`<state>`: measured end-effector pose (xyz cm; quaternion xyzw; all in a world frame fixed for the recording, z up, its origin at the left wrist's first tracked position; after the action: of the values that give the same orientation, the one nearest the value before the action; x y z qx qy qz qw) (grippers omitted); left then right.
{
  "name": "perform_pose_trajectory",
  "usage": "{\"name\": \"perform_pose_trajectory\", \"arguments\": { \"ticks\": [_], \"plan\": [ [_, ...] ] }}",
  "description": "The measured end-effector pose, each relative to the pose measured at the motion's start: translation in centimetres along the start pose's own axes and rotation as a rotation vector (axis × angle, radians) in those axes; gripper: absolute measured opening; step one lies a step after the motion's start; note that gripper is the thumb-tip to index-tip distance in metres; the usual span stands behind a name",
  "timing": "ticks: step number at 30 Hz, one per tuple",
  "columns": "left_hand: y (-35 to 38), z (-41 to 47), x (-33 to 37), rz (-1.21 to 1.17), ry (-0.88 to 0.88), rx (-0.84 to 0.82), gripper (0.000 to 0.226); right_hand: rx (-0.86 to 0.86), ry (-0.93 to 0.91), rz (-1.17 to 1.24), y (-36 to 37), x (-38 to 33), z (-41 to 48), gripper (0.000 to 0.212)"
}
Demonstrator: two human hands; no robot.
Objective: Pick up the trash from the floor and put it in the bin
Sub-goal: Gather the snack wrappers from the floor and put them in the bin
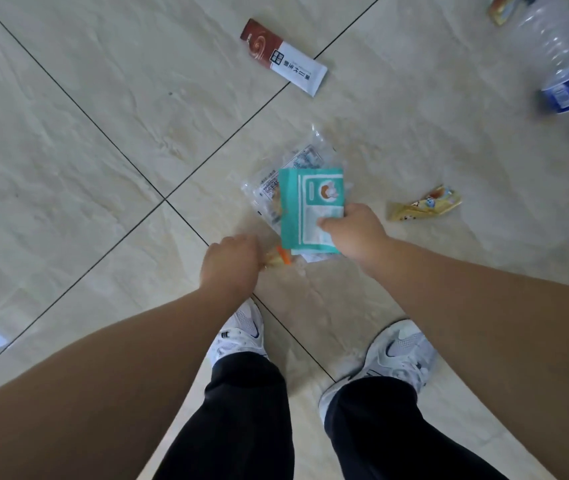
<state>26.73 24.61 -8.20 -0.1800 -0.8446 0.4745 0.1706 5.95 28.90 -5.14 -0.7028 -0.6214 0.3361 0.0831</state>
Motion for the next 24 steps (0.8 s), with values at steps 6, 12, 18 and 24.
{"name": "perform_pose_trajectory", "arguments": {
  "ticks": [6, 12, 18, 24],
  "plan": [
    [-4.0, 1.5, -1.6, -0.632, -0.472, 0.117, 0.021, 0.091, 0.045, -0.063, -0.7, 0.8, 0.1, 0.026],
    [-8.5, 5.9, 0.9, -0.801, -0.517, 0.292, 0.025, 0.111, 0.082, -0.095, -0.8, 0.8, 1.4, 0.026],
    [-6.9, 9.1, 3.8, -0.443, -0.267, 0.069, 0.025, 0.249, -0.028, -0.35, -2.0, 0.5, 3.1, 0.046],
    [-5.9, 9.1, 5.5, -0.406, -0.407, 0.119, 0.057, 0.343, -0.325, -0.309, -4.6, -2.4, 5.9, 0.087]
  ]
}}
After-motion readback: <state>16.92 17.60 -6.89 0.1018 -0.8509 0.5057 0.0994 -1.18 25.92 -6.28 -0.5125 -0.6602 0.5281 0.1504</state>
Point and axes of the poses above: each hand's wrist, its own z-axis towards the middle knuckle, its own y-axis out of the palm, x = y × z, the point moved 2 cm from there along z, towards the middle knuckle, and after that the axes turned 15 degrees about x, right-handed, at the moved point
